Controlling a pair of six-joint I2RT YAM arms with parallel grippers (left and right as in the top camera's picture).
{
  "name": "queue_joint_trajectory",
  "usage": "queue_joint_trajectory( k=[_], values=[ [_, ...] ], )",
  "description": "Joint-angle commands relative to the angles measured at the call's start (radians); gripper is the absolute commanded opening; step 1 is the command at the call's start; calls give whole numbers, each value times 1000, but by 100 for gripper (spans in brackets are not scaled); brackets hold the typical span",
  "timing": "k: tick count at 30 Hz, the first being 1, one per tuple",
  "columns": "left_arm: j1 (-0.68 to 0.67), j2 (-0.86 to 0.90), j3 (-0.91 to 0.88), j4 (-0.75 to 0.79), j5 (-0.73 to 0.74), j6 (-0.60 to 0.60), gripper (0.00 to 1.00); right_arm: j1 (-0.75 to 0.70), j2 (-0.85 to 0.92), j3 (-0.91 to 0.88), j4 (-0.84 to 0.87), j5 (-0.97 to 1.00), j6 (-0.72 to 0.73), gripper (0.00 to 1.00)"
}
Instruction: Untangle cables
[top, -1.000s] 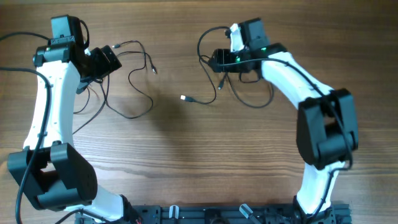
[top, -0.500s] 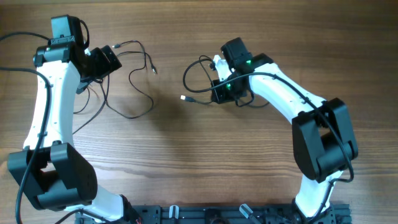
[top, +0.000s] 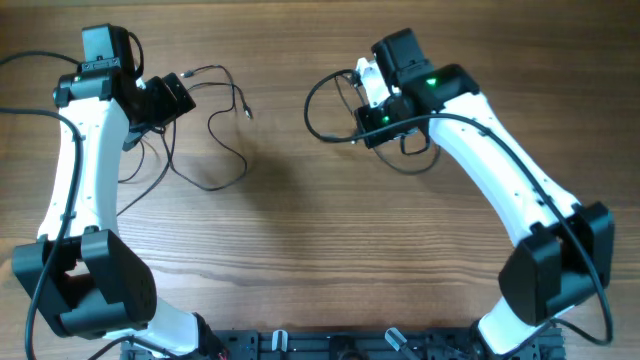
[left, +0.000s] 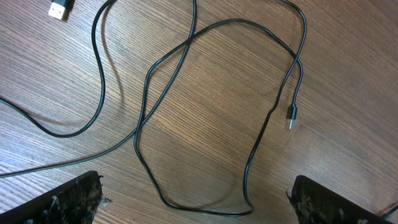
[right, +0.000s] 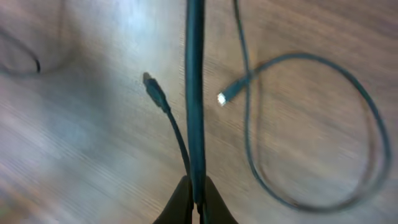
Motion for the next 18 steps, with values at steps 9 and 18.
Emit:
queue_joint_trajectory(
  k=[9,18],
  values=[
    [-1,10,-2,0,8,-9,100,-29,29,91,89,557,-197,5],
    [-1,10,-2,0,8,-9,100,-23,174,70,178,712,-23,14]
  ],
)
